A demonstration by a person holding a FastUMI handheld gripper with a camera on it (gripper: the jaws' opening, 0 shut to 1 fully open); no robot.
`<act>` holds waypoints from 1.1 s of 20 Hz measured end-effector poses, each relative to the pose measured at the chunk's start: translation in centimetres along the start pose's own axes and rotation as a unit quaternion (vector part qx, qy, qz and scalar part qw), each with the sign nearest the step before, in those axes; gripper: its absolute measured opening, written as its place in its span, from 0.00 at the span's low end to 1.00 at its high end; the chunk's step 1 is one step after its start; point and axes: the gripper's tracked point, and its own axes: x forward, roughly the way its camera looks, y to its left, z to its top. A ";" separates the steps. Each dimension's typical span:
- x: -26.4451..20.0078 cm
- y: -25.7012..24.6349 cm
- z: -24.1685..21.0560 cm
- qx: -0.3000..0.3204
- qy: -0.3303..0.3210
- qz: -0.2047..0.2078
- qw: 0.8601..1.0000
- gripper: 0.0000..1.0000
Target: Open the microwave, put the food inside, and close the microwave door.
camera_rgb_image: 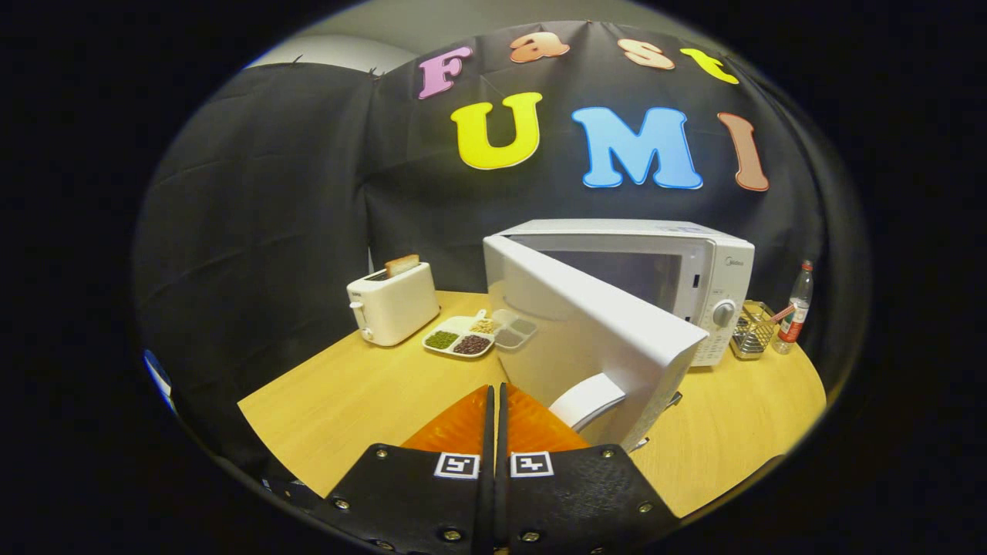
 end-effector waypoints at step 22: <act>9.0 -16.4 2.9 0.031 0.003 -0.109 0.994 0.01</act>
